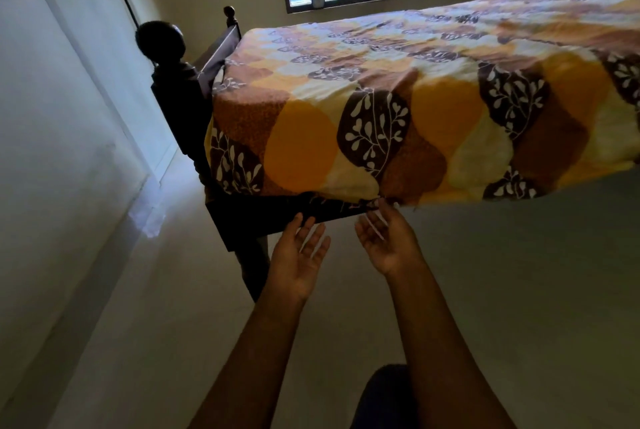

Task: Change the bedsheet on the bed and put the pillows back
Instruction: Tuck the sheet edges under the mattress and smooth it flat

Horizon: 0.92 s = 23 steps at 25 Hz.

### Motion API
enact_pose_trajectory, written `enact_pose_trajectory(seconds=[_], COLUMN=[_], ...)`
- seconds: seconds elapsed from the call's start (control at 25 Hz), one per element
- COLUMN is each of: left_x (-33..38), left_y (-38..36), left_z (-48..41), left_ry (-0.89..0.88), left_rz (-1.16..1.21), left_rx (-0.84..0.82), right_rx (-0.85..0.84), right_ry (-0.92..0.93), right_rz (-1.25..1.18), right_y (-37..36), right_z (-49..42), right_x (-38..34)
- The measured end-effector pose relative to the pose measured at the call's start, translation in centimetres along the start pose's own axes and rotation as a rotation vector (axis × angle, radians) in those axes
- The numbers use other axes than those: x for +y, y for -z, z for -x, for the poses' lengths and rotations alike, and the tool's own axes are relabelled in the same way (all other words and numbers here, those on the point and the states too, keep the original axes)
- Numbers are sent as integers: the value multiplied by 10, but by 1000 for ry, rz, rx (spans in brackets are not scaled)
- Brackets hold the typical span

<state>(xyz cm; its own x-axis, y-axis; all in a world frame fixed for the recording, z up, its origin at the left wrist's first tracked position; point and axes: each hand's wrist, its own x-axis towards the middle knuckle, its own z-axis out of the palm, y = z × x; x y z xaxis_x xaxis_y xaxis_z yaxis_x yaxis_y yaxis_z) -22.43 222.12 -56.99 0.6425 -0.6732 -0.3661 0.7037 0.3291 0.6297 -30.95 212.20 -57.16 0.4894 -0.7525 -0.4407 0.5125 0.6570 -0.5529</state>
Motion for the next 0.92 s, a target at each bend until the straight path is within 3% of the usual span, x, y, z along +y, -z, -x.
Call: enact_pose_trajectory(seconds=[0.12, 0.24, 0.36, 0.52, 0.68, 0.8, 0.92], left_x=[-16, -36, -56, -65, -65, -69, -71], left_y=[-18, -38, -56, -68, -76, -74, -61], left_z=[-16, -30, -43, -61, -55, -42, -24], left_ry=[33, 15, 30, 18, -34, -4, 3], left_rz=[-225, -323, -339, -428, -466, -401, -270], left_rx=[-89, -135, -159, -10, 176, 160, 281], right_rx=[82, 5, 70, 272, 161, 37, 96], right_ry=[111, 184, 217, 163, 91, 104, 96], right_rz=[-125, -136, 35, 269, 223, 161, 79], right_y=[29, 46, 52, 56, 59, 68, 76], right_z=[-20, -36, -47, -53, -44, -39, -41], right_x=[-22, -42, -52, -55, -58, -62, -56])
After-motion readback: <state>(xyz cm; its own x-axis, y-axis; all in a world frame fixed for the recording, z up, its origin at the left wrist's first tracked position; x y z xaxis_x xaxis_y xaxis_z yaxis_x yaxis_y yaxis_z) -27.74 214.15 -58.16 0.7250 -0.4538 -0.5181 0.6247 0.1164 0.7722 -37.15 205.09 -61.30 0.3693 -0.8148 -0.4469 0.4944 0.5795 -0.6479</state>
